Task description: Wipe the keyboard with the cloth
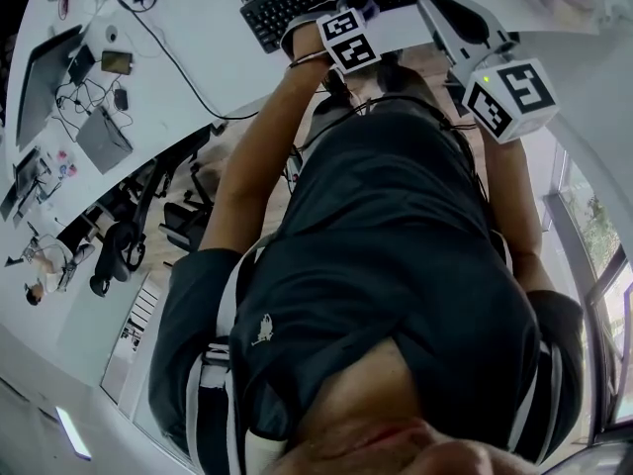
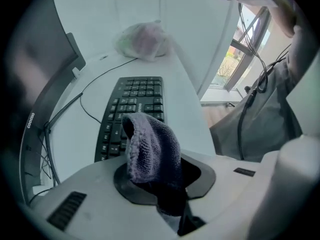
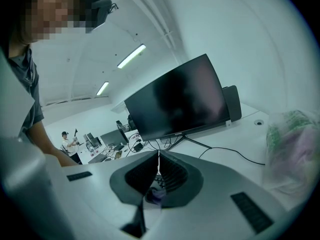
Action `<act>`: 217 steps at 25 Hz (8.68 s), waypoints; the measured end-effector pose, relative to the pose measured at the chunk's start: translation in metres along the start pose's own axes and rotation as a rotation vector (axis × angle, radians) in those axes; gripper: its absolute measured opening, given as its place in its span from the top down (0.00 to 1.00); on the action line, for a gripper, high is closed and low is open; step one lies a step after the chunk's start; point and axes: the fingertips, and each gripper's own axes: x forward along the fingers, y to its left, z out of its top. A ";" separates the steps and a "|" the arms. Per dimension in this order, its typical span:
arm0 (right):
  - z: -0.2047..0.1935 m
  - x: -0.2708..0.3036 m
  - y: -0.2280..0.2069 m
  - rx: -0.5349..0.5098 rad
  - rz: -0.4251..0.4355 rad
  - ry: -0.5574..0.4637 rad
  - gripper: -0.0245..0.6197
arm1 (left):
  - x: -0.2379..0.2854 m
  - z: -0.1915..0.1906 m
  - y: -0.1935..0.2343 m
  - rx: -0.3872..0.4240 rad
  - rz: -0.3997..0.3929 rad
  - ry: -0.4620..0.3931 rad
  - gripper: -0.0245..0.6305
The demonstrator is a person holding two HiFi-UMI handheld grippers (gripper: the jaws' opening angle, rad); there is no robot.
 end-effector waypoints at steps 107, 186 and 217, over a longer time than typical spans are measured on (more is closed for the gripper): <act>-0.019 -0.034 -0.065 0.085 -0.088 0.014 0.95 | 0.021 0.107 0.062 0.166 0.130 -0.005 0.87; -0.023 -0.028 -0.048 0.085 -0.117 0.026 0.95 | -0.009 -0.010 0.041 0.191 0.187 0.033 0.87; 0.014 0.061 0.141 -0.095 0.030 -0.015 0.95 | -0.221 -0.267 0.017 -0.587 0.375 -0.385 0.87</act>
